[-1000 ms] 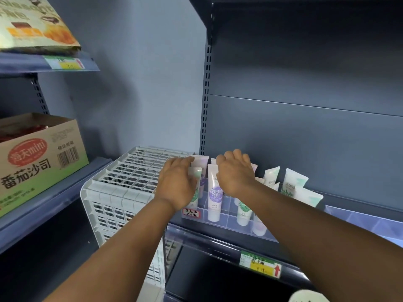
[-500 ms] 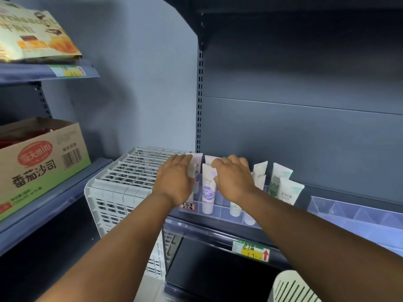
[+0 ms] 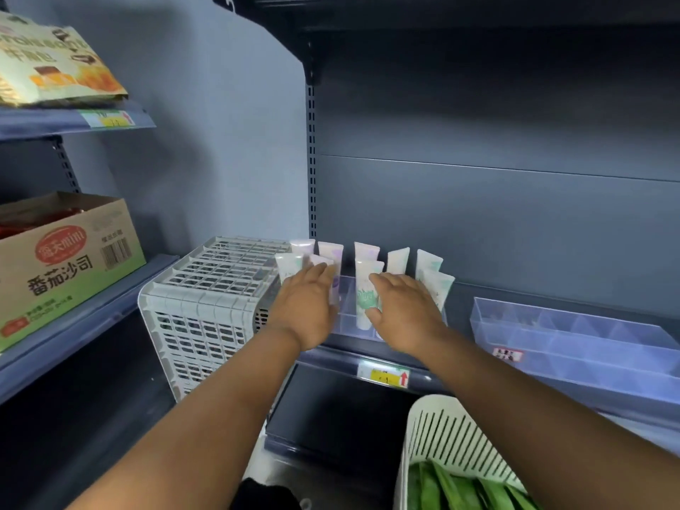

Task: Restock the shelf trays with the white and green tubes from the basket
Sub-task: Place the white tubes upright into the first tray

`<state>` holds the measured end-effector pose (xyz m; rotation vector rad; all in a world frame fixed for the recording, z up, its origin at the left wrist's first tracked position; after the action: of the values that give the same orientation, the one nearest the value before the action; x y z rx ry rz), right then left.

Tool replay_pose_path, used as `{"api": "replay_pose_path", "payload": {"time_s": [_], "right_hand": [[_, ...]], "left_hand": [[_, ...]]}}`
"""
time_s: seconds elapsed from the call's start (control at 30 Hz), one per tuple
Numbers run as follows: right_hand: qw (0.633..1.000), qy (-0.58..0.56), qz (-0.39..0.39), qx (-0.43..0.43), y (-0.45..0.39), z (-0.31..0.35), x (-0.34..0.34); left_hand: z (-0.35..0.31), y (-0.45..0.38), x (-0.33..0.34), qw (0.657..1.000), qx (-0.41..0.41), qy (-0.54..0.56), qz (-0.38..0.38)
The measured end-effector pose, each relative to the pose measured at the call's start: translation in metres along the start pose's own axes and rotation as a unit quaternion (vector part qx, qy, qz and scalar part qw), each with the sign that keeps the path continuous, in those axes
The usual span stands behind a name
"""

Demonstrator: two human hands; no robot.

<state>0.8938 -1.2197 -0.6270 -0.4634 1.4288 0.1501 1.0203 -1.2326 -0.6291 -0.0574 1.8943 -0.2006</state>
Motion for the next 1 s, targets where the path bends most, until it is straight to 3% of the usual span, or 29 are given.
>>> {"api": "replay_pose_path", "payload": {"time_s": [0.2, 0.53, 1.0], "right_hand": [[0.999, -0.015, 0.018, 0.044, 0.076, -0.030, 0.005], [0.988, -0.025, 0.090, 0.127, 0.190, -0.088, 0.045], [0.955, -0.107, 0.192, 0.197, 0.275, -0.140, 0.173]], "left_hand": [[-0.055, 0.052, 0.034, 0.998, 0.059, 0.007, 0.033], [-0.114, 0.116, 0.133, 0.989, 0.085, 0.019, 0.122], [-0.143, 0.167, 0.283, 0.948, 0.026, -0.026, 0.315]]}}
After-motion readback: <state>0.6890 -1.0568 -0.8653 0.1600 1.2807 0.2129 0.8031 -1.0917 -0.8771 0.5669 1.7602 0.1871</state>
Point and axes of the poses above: each hand's wrist, its own y-axis away from the middle knuckle, its own x-axis out of the palm, z = x × y, the point moved 9 cm from there along -y, towards the middle knuckle, and after that the axes turned 13 degrees about -x, right-handed, at the moved point
